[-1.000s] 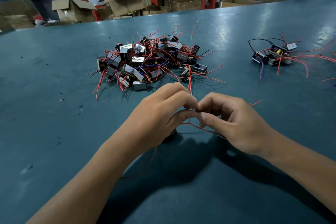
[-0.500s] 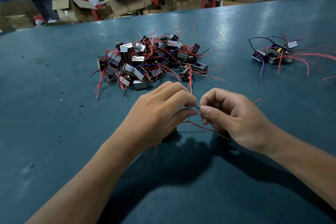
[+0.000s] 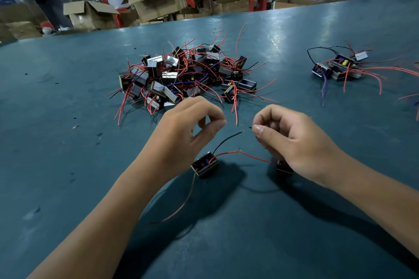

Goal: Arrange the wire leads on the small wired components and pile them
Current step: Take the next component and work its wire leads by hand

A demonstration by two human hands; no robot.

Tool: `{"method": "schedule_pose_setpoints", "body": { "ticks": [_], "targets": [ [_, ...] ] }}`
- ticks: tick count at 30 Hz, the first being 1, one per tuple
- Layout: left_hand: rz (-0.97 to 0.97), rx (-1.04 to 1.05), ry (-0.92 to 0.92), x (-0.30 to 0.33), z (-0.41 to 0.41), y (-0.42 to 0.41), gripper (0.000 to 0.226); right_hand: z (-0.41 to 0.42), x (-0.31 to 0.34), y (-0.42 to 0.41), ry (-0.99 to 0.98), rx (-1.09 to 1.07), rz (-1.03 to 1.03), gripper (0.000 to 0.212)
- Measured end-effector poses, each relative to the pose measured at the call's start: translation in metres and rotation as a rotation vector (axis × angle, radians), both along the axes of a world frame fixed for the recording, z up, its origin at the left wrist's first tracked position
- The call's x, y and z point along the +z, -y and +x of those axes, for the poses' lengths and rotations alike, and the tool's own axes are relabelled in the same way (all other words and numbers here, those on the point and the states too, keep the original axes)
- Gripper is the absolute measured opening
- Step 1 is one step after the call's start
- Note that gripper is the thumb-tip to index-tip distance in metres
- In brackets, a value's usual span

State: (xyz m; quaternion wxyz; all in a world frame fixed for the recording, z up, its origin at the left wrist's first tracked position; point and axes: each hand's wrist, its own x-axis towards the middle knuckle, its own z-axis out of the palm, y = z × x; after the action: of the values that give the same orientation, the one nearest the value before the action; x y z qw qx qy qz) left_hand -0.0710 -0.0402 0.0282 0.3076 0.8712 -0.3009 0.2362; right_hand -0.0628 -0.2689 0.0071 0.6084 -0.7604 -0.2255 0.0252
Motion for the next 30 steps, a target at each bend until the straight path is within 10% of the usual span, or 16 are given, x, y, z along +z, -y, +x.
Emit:
{"method": "schedule_pose_setpoints", "body": {
  "ticks": [11, 30],
  "targets": [
    [-0.119, 0.084, -0.252, -0.019, 0.001, 0.016, 0.009, -0.003, -0.006, -0.015, -0.232, -0.252, 0.158, 0.014],
    [-0.369, 0.01, -0.422, -0.018, -0.005, 0.025, 0.006, -0.007, -0.011, -0.024, -0.04, -0.196, 0.166, 0.006]
  ]
}}
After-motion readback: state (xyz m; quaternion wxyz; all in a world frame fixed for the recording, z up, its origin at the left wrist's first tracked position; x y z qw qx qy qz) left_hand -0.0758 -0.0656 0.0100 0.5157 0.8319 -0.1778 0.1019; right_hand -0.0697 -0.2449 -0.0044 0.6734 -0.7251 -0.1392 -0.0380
